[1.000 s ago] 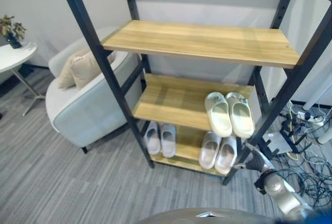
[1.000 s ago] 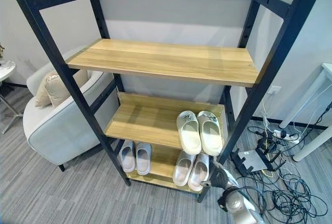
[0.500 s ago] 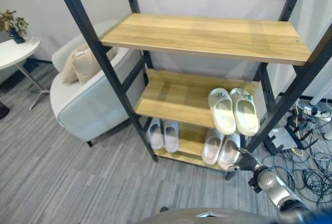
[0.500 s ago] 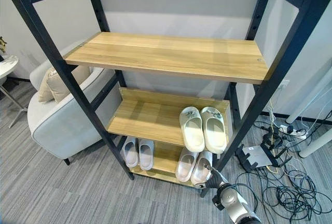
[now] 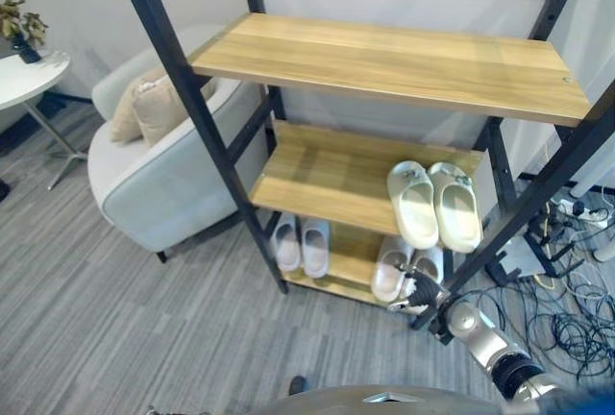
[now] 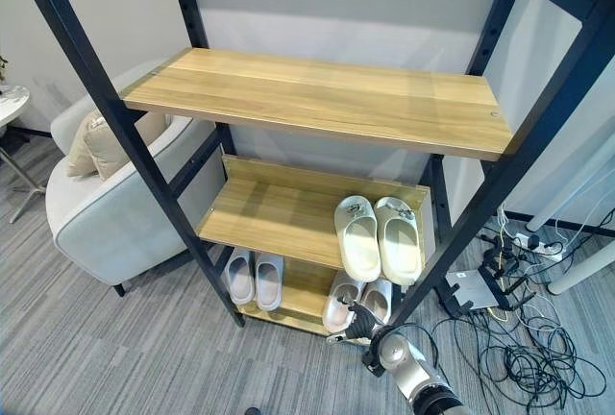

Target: Arrange the slippers neatly on the shoe rack.

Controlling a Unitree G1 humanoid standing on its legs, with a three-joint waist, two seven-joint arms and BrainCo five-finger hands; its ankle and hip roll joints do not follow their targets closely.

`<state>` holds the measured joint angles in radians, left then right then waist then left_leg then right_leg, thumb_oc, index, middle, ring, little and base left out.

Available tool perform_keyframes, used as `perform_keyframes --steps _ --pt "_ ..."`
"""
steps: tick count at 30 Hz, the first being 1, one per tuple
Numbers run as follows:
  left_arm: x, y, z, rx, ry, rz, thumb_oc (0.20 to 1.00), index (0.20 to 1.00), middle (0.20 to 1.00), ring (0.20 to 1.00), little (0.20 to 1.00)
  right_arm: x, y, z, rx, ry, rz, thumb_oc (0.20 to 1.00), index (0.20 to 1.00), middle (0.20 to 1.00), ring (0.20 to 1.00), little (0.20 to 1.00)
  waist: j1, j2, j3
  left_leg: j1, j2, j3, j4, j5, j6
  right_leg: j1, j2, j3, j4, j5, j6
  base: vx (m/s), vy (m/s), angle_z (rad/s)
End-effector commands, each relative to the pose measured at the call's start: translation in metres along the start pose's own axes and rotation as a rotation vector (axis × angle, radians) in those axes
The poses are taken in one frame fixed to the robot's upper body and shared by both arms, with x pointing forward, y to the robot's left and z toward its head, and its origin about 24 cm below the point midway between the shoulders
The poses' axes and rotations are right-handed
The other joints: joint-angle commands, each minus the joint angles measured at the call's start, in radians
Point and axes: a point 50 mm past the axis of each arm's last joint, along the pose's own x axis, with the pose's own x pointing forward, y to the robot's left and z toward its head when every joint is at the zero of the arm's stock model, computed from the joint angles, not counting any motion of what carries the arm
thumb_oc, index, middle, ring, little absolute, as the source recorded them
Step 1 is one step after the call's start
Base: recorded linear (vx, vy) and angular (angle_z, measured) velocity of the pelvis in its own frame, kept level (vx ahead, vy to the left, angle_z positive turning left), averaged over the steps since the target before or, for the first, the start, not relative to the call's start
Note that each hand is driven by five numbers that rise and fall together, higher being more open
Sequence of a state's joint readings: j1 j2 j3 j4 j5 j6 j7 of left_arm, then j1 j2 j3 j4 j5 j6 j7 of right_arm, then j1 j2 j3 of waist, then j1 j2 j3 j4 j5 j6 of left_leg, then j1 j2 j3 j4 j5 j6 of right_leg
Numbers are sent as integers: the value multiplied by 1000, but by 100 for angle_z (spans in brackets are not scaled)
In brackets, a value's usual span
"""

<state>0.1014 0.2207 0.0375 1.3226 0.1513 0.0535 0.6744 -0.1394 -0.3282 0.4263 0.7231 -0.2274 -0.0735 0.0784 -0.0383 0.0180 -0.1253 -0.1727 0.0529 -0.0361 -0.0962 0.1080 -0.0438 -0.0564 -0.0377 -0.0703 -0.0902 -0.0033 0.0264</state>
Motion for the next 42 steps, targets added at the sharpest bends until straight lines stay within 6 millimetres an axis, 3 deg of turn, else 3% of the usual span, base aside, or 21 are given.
perform_keyframes --steps 1,10,16,28,33,42 --pt "2 2 2 77 -30 11 1000 1000 1000 1000 1000 10 -17 38 34 -150 -59 1000 1000 1000 1000 1000 25 -3 -12 32 -37 -40 9 -35 23 -49 -34 43 3 62 31 0 0 0" --pt "1 1 -7 77 3 -2 1000 1000 1000 1000 1000 7 -37 49 34 -186 -150 1000 1000 1000 1000 1000 26 -3 -10 28 -39 -42 9 -35 24 -54 -36 40 3 64 34 0 0 0" --pt "-6 -6 -27 122 98 -29 1000 1000 1000 1000 1000 6 -48 49 38 -184 -168 1000 1000 1000 1000 1000 20 -3 -15 29 -40 -37 9 -37 26 -57 -37 42 3 65 34 11 2 0" --pt "-15 -17 -18 103 91 -38 1000 1000 1000 1000 1000 9 -66 47 45 -162 -208 1000 1000 1000 1000 1000 21 -1 -18 16 -46 -39 9 -37 28 -70 -38 41 3 71 37 0 0 0" --pt "-22 -27 -8 81 111 -45 1000 1000 1000 1000 1000 13 -66 48 20 -151 -195 1000 1000 1000 1000 1000 21 -2 -29 11 -50 -38 9 -40 29 -76 -39 42 3 72 38 0 0 0" --pt "-21 -25 -3 66 148 -35 1000 1000 1000 1000 1000 19 -69 49 -8 -121 -184 1000 1000 1000 1000 1000 24 -6 -50 -5 -54 -41 9 -38 30 -91 -42 40 3 75 43 0 0 0"
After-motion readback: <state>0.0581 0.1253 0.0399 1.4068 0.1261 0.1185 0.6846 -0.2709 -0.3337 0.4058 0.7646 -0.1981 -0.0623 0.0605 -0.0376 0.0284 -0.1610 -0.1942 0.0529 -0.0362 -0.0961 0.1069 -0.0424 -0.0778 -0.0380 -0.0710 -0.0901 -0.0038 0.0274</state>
